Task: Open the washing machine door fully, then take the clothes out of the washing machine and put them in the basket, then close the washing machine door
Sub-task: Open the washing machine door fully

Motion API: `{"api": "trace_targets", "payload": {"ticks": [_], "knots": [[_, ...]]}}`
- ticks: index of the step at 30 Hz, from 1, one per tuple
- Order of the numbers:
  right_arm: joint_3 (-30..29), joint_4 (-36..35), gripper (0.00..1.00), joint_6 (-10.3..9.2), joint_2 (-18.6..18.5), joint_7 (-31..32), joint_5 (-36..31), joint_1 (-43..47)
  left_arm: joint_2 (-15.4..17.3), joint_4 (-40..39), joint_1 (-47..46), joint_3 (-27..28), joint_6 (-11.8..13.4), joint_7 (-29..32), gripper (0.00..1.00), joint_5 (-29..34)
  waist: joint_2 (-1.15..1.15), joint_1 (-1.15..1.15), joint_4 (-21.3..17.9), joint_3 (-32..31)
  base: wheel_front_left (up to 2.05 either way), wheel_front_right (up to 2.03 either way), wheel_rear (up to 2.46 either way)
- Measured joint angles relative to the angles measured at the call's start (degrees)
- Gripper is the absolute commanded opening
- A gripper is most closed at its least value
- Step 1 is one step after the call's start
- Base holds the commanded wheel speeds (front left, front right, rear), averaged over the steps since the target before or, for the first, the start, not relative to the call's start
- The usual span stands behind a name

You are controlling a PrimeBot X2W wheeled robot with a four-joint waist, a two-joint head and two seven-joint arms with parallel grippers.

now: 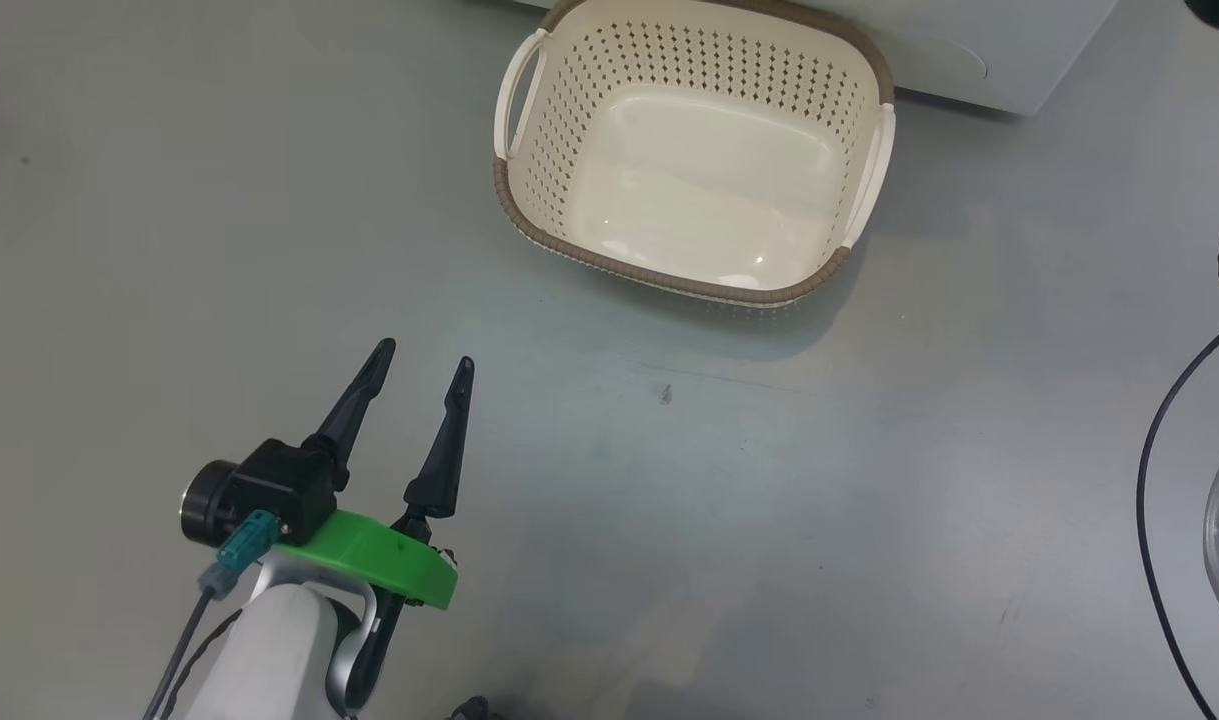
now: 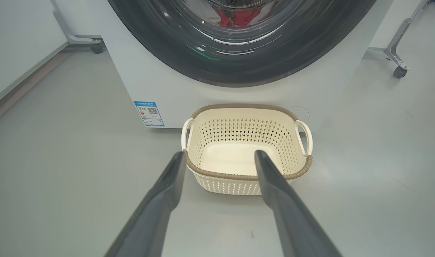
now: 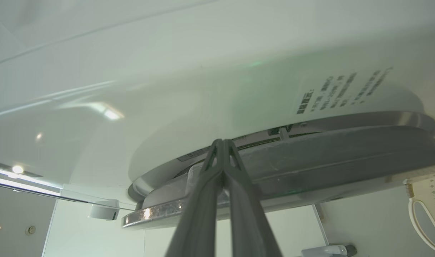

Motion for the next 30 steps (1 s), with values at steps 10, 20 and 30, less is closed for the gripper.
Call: {"api": "trace_targets", "payload": {"ticks": [10,20,30], "knots": [[1.89,5.54,0.00,0.01,-1.19,2.07,-0.53,-5.16,-0.05,0.29,-0.02,-0.20,0.00,0.00,1.00,-0.15,0.00,0.00,0.74,0.25,0.00,0.00,0.00],[3.96,11.71,0.00,0.01,-1.77,5.97,-0.48,-8.90,-0.19,0.31,-0.28,-0.37,0.00,0.00,1.00,-0.15,0.00,0.00,1.26,0.49,0.00,0.00,0.00],[4.45,16.30,0.00,0.01,-2.63,8.99,0.35,-11.48,-0.21,0.33,-0.31,-0.43,0.00,0.00,1.00,-0.16,0.00,0.00,1.42,0.48,0.00,0.00,0.00]]}}
